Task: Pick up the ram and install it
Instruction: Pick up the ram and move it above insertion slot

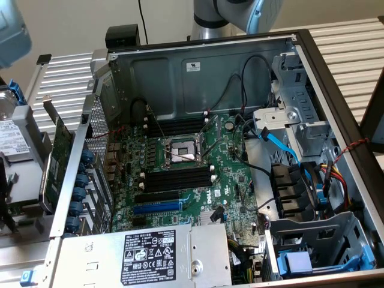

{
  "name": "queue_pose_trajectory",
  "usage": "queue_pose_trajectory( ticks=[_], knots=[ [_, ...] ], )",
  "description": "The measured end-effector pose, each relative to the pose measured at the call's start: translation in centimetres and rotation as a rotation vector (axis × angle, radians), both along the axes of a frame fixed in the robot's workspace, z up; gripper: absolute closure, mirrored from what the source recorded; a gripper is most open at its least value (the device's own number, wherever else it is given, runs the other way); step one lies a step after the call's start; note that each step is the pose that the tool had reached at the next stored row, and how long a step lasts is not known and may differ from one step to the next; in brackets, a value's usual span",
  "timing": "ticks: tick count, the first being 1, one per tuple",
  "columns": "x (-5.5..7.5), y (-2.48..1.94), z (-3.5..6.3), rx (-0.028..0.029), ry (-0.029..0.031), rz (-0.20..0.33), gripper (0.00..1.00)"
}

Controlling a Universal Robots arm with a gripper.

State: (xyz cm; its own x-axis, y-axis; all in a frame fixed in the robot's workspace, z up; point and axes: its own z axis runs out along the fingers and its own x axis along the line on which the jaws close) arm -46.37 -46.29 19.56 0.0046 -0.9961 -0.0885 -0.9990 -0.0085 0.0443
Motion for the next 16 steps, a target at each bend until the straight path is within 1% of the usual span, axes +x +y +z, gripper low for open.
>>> queue_pose_trajectory(
  ticks=[2, 3, 5, 16],
  knots=[
    [0.0, -0.07, 0.41, 0.0003, 0.0071, 0.0, 0.86],
    [0.0, -0.11, 0.81, 0.0002, 0.0098, -0.001, 0.86],
    [0.0, -0.18, 1.73, -0.0001, 0.0127, -0.001, 0.86],
    [0.0, -0.32, 6.73, 0.0002, 0.0131, -0.001, 0.86]
  ],
)
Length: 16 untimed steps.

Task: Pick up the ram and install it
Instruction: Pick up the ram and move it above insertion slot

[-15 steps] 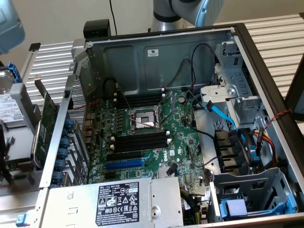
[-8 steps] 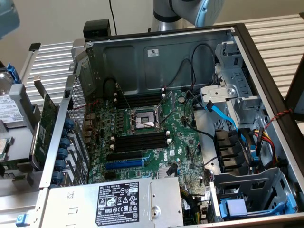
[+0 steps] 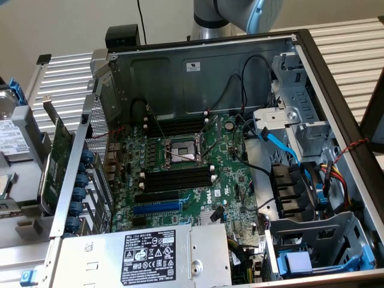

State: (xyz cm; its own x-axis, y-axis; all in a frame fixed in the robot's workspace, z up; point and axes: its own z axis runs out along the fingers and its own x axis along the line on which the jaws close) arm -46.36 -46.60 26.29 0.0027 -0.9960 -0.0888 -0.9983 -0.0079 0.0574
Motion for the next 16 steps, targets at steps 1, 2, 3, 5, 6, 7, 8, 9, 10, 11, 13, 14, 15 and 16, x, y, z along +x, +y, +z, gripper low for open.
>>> queue_pose_trajectory(
  ticks=[1, 2, 3, 5, 6, 7, 8, 9, 10, 11, 13, 14, 15, 16],
  knots=[
    [0.0, 0.0, 0.47, -0.0001, 0.0002, 0.0, 0.86],
    [0.0, -0.01, 0.92, -0.0001, 0.0001, 0.0, 0.86],
    [0.1, -0.02, 1.36, 0.0, 0.0, 0.0, 0.86],
    [0.4, -0.07, 2.28, 0.0, 0.0001, 0.0, 0.86],
    [0.7, -0.16, 2.74, 0.0002, -0.0001, 0.0, 0.86],
    [1.0, -0.27, 3.19, 0.0007, 0.0001, 0.0, 0.86],
    [1.3, -0.38, 3.64, 0.0014, 0.0001, 0.0, 0.86],
    [1.5, -0.5, 4.09, 0.0021, 0.0, 0.0, 0.86],
    [1.8, -0.61, 4.54, 0.0028, 0.0, 0.0, 0.86],
    [2.1, -0.74, 5.0, 0.0034, 0.0001, 0.0, 0.86],
    [2.7, -0.98, 5.9, 0.0048, 0.0001, 0.0, 0.86],
    [3.0, -1.11, 6.36, 0.0057, 0.0001, 0.0, 0.86],
    [3.3, -1.22, 6.81, 0.0067, 0.0, 0.0, 0.86],
    [3.6, -1.31, 7.28, 0.0079, 0.0001, 0.0, 0.86]
  ],
)
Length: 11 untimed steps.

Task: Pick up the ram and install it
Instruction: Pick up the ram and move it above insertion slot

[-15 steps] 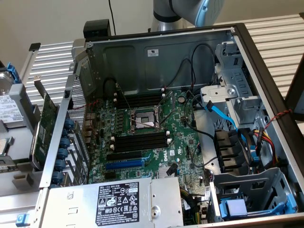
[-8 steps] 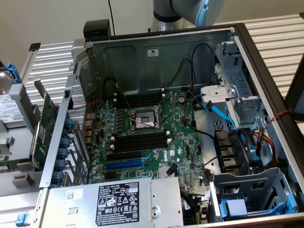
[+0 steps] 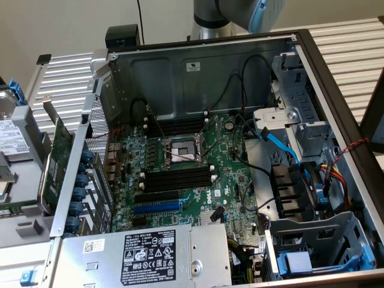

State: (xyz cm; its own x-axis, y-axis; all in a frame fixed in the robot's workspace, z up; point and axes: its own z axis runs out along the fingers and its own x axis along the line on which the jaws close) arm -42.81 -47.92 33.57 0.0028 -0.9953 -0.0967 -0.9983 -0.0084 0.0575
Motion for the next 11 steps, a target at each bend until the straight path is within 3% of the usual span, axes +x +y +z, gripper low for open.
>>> queue_pose_trajectory(
  ticks=[11],
  knots=[
    [2.9, -0.7, 4.95, 0.0197, 0.0009, 0.004, 0.86]
  ],
)
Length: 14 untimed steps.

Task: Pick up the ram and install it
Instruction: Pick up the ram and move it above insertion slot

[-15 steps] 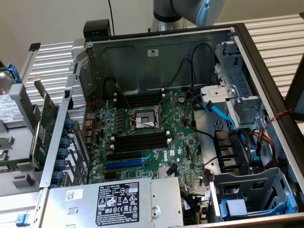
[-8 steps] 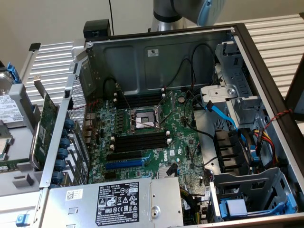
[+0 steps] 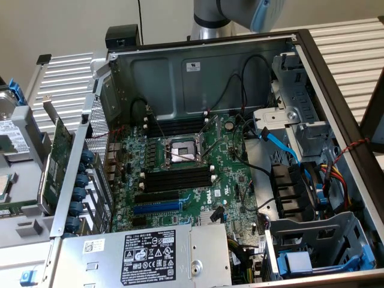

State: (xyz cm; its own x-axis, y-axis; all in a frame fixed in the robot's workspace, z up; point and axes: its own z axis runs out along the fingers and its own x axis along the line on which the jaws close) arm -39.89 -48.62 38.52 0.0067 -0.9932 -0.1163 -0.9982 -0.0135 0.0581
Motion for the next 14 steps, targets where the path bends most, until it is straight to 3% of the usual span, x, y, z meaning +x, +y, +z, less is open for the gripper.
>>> queue_pose_trajectory(
  ticks=[7, 10, 14],
  knots=[
    [2.3, -0.07, 2.09, 0.0004, 0.0043, 0.002, 0.86],
    [3.5, -0.08, 2.33, -0.0002, 0.0053, 0.002, 0.86],
    [4.8, -0.07, 2.41, -0.0051, 0.0059, 0.002, 0.86]
  ],
)
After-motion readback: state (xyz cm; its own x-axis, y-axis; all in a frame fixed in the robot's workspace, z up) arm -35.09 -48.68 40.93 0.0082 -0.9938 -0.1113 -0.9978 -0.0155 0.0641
